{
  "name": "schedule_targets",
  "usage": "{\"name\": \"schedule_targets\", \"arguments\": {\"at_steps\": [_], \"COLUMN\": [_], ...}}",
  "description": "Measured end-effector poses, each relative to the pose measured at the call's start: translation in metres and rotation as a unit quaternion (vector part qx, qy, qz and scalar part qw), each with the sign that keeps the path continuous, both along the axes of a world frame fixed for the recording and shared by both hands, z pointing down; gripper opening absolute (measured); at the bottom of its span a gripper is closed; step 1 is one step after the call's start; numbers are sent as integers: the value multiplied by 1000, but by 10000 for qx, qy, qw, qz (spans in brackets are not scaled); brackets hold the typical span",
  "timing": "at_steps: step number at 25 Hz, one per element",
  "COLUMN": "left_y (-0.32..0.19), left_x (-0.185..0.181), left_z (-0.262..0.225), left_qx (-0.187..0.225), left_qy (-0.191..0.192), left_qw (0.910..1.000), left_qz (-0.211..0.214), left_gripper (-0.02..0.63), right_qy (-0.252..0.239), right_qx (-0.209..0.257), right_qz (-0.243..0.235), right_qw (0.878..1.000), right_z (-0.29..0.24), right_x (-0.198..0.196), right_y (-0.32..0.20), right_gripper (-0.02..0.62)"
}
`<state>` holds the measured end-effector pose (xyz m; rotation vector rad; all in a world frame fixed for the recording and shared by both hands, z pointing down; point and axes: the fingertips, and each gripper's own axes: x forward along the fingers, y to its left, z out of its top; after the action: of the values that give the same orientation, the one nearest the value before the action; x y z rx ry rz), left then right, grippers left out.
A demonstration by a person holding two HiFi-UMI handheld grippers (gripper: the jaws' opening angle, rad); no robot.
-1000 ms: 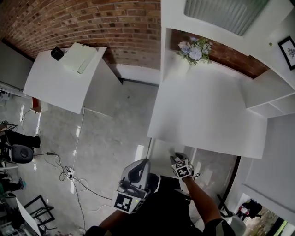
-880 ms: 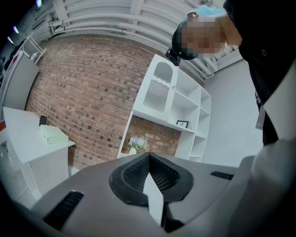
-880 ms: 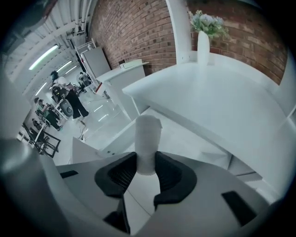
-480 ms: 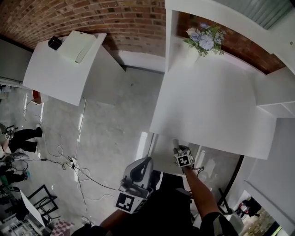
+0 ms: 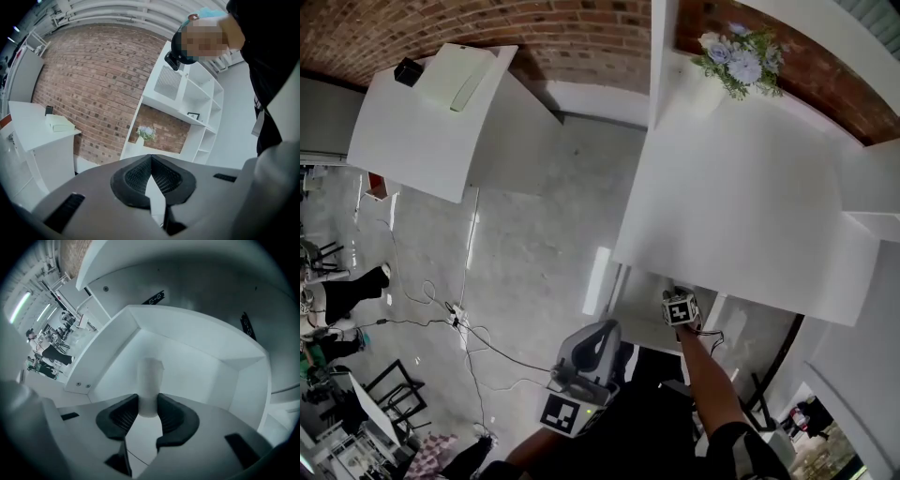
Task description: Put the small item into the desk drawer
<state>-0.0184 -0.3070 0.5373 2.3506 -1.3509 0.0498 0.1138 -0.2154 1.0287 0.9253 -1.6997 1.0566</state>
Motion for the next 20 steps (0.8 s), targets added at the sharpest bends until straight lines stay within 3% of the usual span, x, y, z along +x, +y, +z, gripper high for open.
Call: {"name": "schedule_targets", "arguments": {"at_steps": [13,20], "left_y": [9,15], "left_x": [1,0], "left_z": [17,12], "left_qx": [-244,-170], "left_qy": [108,172], "left_qw": [9996,9996], "left_qz": [-136,-113], "left_gripper": [23,23], "right_qy": [246,336], "right_qx": [-223,-196], "right_qz": [211,287], "right_qw": [9992,9988], "right_z": [23,25], "right_x": [13,20], "right_y": [7,11], "right_gripper": [158,184]}}
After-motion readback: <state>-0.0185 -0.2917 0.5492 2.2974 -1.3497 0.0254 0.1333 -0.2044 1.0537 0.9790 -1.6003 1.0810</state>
